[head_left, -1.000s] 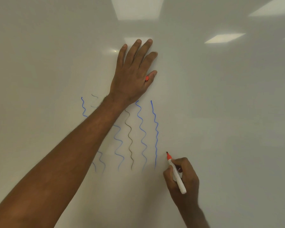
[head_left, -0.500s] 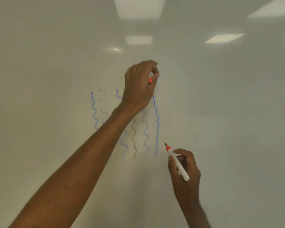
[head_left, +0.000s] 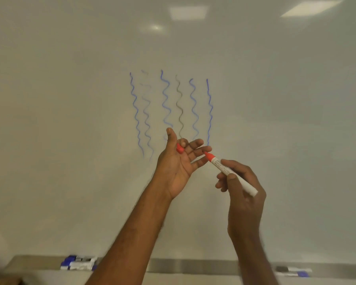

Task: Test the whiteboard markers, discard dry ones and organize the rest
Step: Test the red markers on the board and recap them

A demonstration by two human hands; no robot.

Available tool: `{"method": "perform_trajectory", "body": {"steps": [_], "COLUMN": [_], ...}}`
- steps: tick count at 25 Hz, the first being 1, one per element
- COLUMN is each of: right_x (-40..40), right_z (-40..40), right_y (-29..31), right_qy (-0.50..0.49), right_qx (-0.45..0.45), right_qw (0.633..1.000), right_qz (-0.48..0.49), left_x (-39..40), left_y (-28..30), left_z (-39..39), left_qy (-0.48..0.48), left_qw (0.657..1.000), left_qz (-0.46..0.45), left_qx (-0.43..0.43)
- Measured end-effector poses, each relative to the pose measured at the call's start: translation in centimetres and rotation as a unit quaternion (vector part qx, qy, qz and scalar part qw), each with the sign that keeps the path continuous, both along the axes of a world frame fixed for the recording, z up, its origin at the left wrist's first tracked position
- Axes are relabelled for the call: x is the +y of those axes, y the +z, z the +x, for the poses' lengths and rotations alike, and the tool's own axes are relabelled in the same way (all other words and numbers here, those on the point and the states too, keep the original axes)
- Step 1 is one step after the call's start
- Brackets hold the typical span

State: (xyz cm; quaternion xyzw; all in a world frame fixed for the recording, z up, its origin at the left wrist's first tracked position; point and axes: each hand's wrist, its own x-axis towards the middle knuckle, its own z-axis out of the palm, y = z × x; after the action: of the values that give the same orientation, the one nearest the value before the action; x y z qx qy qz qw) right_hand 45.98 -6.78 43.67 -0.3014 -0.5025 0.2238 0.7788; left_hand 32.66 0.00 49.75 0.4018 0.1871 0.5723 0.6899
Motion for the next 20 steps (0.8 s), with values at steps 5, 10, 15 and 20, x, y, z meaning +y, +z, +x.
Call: {"method": "perform_trajectory", "body": {"steps": [5, 10, 15, 20], "right_x": [-2.3, -3.6, -4.4, -4.3], "right_z": [-2.4, -4.0, -4.9, -5.4], "right_y": [-2.5, -4.2, -5.3, -7.5], "right_qy": [0.002, 0.002, 0.005, 0.000], "right_qx": [-0.061, -0.060, -0.059, -0.125], "right_qw": [0.998, 0.998, 0.998, 0.991], "right_qz": [0.001, -0.012, -0.038, -0.050], "left_x": [-2.7, -4.1, -4.7, -4.9], "left_y": [-2.8, -4.7, -6.7, -8.7], "left_z": [-0.8, -1.5, -2.3, -3.2], "left_qy": [-0.074, -0.095, -0.075, -0.001], "left_qw": [0.988, 0.980, 0.982, 0.983], "left_qz": [-0.068, -0.092, -0.106, -0.131], "left_qx": [-0.119, -0.151, -0.141, -0.128]}}
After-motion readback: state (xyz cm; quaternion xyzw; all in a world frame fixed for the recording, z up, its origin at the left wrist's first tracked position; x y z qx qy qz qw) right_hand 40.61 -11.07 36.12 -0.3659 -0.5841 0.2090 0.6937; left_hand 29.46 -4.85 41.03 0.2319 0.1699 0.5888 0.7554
